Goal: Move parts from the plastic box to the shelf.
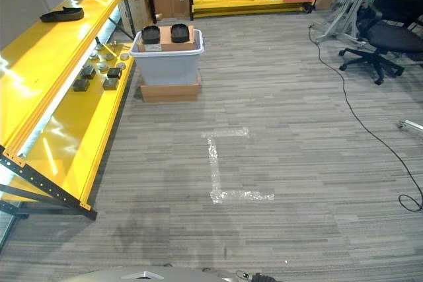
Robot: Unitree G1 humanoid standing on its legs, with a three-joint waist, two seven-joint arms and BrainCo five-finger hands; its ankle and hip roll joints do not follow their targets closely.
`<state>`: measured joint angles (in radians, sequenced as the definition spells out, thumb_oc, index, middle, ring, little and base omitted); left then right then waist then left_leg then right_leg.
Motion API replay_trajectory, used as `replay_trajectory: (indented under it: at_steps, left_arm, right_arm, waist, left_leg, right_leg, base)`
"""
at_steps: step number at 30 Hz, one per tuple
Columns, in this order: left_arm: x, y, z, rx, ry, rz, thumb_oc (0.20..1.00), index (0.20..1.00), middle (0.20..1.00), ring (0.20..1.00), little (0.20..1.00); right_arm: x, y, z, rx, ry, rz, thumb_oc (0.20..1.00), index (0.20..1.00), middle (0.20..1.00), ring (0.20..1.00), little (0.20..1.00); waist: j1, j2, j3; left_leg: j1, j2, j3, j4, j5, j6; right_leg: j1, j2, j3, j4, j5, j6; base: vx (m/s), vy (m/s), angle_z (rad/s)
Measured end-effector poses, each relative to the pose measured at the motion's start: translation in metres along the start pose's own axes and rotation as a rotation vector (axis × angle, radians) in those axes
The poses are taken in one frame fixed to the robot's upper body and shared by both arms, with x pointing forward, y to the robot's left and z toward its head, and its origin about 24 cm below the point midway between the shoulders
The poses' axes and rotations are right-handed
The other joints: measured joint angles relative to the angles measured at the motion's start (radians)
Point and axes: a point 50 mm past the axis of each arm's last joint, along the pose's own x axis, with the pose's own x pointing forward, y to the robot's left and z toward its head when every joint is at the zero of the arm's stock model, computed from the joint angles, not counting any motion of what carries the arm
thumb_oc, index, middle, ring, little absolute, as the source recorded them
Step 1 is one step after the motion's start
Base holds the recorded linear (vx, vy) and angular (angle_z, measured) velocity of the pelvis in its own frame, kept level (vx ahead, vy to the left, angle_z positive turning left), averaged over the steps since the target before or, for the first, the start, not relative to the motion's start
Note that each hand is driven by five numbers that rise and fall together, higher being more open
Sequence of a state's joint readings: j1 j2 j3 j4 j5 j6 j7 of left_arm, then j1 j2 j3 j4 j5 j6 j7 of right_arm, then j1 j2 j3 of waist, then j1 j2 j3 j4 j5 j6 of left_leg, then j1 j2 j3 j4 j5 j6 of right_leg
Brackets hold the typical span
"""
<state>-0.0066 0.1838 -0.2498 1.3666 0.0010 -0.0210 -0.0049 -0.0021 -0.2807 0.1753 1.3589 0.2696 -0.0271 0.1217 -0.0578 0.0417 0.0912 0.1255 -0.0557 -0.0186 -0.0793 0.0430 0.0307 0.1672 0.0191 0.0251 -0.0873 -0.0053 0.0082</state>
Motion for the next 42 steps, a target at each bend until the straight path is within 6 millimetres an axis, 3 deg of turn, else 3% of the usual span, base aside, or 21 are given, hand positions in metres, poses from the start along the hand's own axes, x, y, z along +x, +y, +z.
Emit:
replay_trajectory:
  at_steps: [8,14,17,20,22,23,24,25,26,29,30,31,32,33,35,36,37,38,39,40,42]
  left_arm:
    - [0.001,-0.006,0.011,0.045,-0.041,-0.022,1.000,1.000,1.000,1.000,1.000]
    - [0.000,0.003,0.005,0.026,-0.027,0.007,1.000,1.000,1.000,1.000,1.000]
    - [0.000,0.021,0.012,-0.119,-0.053,0.058,1.000,1.000,1.000,1.000,1.000]
    - [0.000,0.028,0.063,-0.082,-0.174,0.063,1.000,1.000,1.000,1.000,1.000]
    - [-0.004,0.037,0.087,-0.103,-0.252,0.081,1.000,1.000,1.000,1.000,1.000]
    - [-0.003,0.036,0.084,-0.134,-0.254,0.075,1.000,1.000,1.000,1.000,1.000]
    - [-0.003,0.036,0.085,-0.135,-0.256,0.075,1.000,1.000,1.000,1.000,1.000]
    - [0.000,0.020,0.065,-0.144,-0.183,0.038,1.000,1.000,1.000,1.000,1.000]
    - [0.001,0.016,0.062,-0.144,-0.170,0.028,1.000,1.000,1.000,1.000,1.000]
    - [0.001,0.006,0.054,-0.133,-0.152,0.002,1.000,1.000,1.000,1.000,1.000]
    - [0.001,0.003,0.048,-0.125,-0.142,-0.005,1.000,1.000,1.000,1.000,1.000]
    - [0.001,0.001,0.039,-0.120,-0.125,-0.009,1.000,1.000,1.000,1.000,1.000]
    - [0.001,0.000,0.041,-0.138,-0.139,-0.011,1.000,1.000,1.000,1.000,1.000]
    - [0.001,-0.002,0.050,-0.147,-0.166,-0.018,1.000,1.000,1.000,1.000,1.000]
    - [0.002,0.005,0.034,-0.150,-0.105,0.007,1.000,1.000,1.000,1.000,1.000]
    - [0.001,0.008,0.035,-0.137,-0.110,0.012,1.000,1.000,1.000,1.000,1.000]
    - [0.001,0.004,0.037,-0.128,-0.119,0.001,1.000,1.000,1.000,1.000,1.000]
    - [0.001,-0.001,0.029,-0.133,-0.105,-0.008,1.000,1.000,1.000,1.000,1.000]
    - [0.001,0.003,0.026,-0.130,-0.101,0.001,1.000,1.000,1.000,1.000,1.000]
    - [0.001,-0.004,0.024,-0.126,-0.087,-0.014,1.000,1.000,1.000,1.000,1.000]
    - [0.001,-0.002,0.019,-0.084,-0.074,-0.011,1.000,1.000,1.000,1.000,1.000]
  right_arm:
    - [0.001,0.011,-0.002,-0.006,0.005,0.030,1.000,1.000,1.000,1.000,1.000]
    - [-0.002,-0.010,0.000,0.027,-0.001,-0.023,1.000,1.000,1.000,1.000,1.000]
    - [-0.002,-0.017,0.005,0.015,-0.014,-0.037,1.000,1.000,1.000,1.000,1.000]
    - [-0.001,-0.020,0.046,-0.021,-0.100,-0.045,1.000,1.000,1.000,1.000,1.000]
    - [0.000,-0.003,0.073,0.014,-0.200,0.001,1.000,1.000,1.000,1.000,1.000]
    - [0.002,0.015,0.074,0.056,-0.214,0.046,1.000,1.000,1.000,1.000,1.000]
    - [0.002,0.015,0.072,0.058,-0.210,0.047,1.000,1.000,1.000,1.000,1.000]
    - [0.004,0.026,0.053,0.086,-0.173,0.072,1.000,1.000,1.000,1.000,1.000]
    - [0.004,0.028,0.038,0.099,-0.135,0.073,1.000,1.000,1.000,1.000,1.000]
    - [0.001,0.020,-0.012,0.133,0.014,0.036,1.000,1.000,1.000,1.000,1.000]
    - [-0.002,0.016,-0.032,0.140,0.081,0.019,1.000,1.000,1.000,1.000,1.000]
    - [-0.005,0.015,-0.049,0.149,0.151,0.005,1.000,1.000,1.000,1.000,1.000]
    - [-0.007,0.009,-0.054,0.125,0.185,-0.008,1.000,1.000,1.000,1.000,1.000]
    - [-0.009,-0.006,-0.052,0.080,0.189,-0.041,1.000,1.000,1.000,1.000,1.000]
    - [-0.004,-0.025,-0.004,-0.019,0.050,-0.067,1.000,1.000,1.000,1.000,1.000]
    - [-0.003,-0.026,0.015,-0.034,0.004,-0.068,1.000,1.000,1.000,1.000,1.000]
    - [-0.005,-0.037,0.023,-0.038,-0.015,-0.097,1.000,1.000,1.000,1.000,1.000]
    - [-0.007,-0.045,0.047,-0.052,-0.078,-0.113,1.000,1.000,1.000,1.000,1.000]
    - [-0.007,-0.045,0.055,-0.060,-0.106,-0.109,1.000,1.000,1.000,1.000,1.000]
    - [-0.009,-0.049,0.059,-0.062,-0.136,-0.121,1.000,1.000,1.000,1.000,1.000]
    - [-0.009,-0.047,0.073,-0.079,-0.168,-0.133,1.000,1.000,1.000,1.000,1.000]
  waist:
    - [-0.002,0.004,-0.023]
    - [0.002,0.007,-0.028]
    - [0.021,0.001,-0.026]
    - [0.040,0.014,0.010]
    - [0.013,-0.009,0.070]
    - [0.004,-0.042,0.077]
    - [0.002,-0.048,0.076]
    - [-0.007,-0.027,0.077]
    - [-0.017,-0.027,0.077]
    - [-0.066,-0.027,0.046]
    - [-0.062,-0.004,0.028]
    - [-0.048,-0.032,0.010]
    - [-0.036,-0.043,0.005]
    - [0.004,-0.027,0.000]
    - [0.003,-0.020,-0.005]
    - [0.014,-0.036,-0.004]
    - [0.016,-0.007,-0.002]
    - [0.039,0.006,-0.004]
    - [0.040,-0.016,-0.005]
    - [0.022,0.014,-0.009]
    - [0.041,0.013,0.016]
  left_leg:
    - [0.006,0.004,0.018,0.000,-0.004,0.000]
    - [0.000,-0.002,0.014,-0.005,-0.006,0.007]
    - [-0.007,-0.009,0.013,0.001,-0.008,0.009]
    - [-0.056,-0.021,-0.042,0.021,-0.004,0.047]
    - [-0.039,-0.037,-0.037,0.022,-0.001,0.058]
    - [-0.035,-0.045,-0.009,0.015,-0.007,0.052]
    - [-0.033,-0.048,-0.009,0.013,-0.011,0.049]
    - [-0.025,-0.021,-0.030,-0.007,-0.048,0.012]
    - [-0.020,-0.019,-0.041,-0.006,-0.073,-0.004]
    - [0.012,-0.041,-0.078,0.000,-0.058,0.003]
    - [0.027,-0.035,-0.081,0.000,-0.058,0.009]
    - [-0.072,-0.079,-0.093,0.284,-0.106,-0.084]
    - [-0.192,-0.120,-0.091,0.524,-0.077,-0.116]
    - [-0.280,-0.137,-0.097,0.712,-0.057,-0.107]
    - [-0.344,-0.104,-0.130,0.774,-0.065,-0.119]
    - [-0.359,-0.089,-0.105,0.720,-0.061,-0.109]
    - [-0.344,-0.038,-0.115,0.583,-0.046,-0.086]
    - [-0.312,0.022,-0.110,0.400,-0.031,-0.113]
    - [-0.299,0.030,-0.099,0.295,-0.019,-0.123]
    - [-0.283,0.060,-0.123,0.170,-0.009,-0.120]
    - [-0.304,0.003,-0.149,0.065,0.020,-0.090]
  right_leg:
    - [0.000,0.002,0.017,0.000,0.004,-0.003]
    - [-0.004,-0.002,0.015,0.006,0.009,-0.006]
    - [-0.017,-0.006,0.014,0.022,0.006,-0.001]
    - [-0.178,0.004,0.037,0.263,-0.036,0.049]
    - [-0.335,-0.005,0.084,0.571,-0.109,0.095]
    - [-0.403,-0.024,0.083,0.593,-0.122,0.099]
    - [-0.409,-0.025,0.083,0.585,-0.122,0.099]
    - [-0.408,0.032,0.071,0.381,-0.106,0.080]
    - [-0.407,0.062,0.074,0.319,-0.091,0.070]
    - [-0.335,0.102,0.141,0.293,-0.035,0.012]
    - [-0.290,0.101,0.120,0.274,0.005,-0.040]
    - [-0.231,0.062,0.098,0.239,-0.011,-0.083]
    - [-0.198,0.026,0.076,0.204,0.011,-0.091]
    - [-0.161,0.013,0.077,0.169,0.035,-0.089]
    - [-0.094,0.019,0.083,0.118,0.015,-0.103]
    - [-0.094,0.012,0.082,0.103,0.003,-0.044]
    - [-0.097,0.009,0.032,0.145,-0.052,0.078]
    - [-0.144,0.002,0.043,0.222,-0.069,-0.083]
    - [-0.125,-0.023,0.068,0.172,-0.045,-0.050]
    - [-0.088,0.015,0.051,0.128,-0.022,-0.052]
    - [-0.004,0.042,0.060,0.022,0.000,-0.084]
  base:
    - [0.02,-0.010,-0.07]
    - [0.02,0.089,0.02]
    - [-0.03,0.154,0.02]
    - [-0.02,0.118,-0.23]
    - [0.21,0.018,-0.14]
    - [0.34,-0.067,-0.02]
    - [0.41,-0.087,-0.25]
    - [0.29,-0.092,-0.05]
    - [0.31,-0.131,0.16]
    - [0.28,-0.186,0.71]
    - [0.34,-0.378,0.99]
    - [0.11,-0.230,0.93]
    - [0.05,-0.182,0.65]
    - [0.09,-0.158,0.15]
    - [0.22,-0.184,-0.13]
    - [0.26,-0.067,-0.13]
    - [0.22,-0.035,-0.50]
    - [0.16,-0.016,-0.47]
    - [0.23,-0.027,-0.13]
    - [0.17,-0.019,0.27]
    - [0.28,-0.030,-0.03]
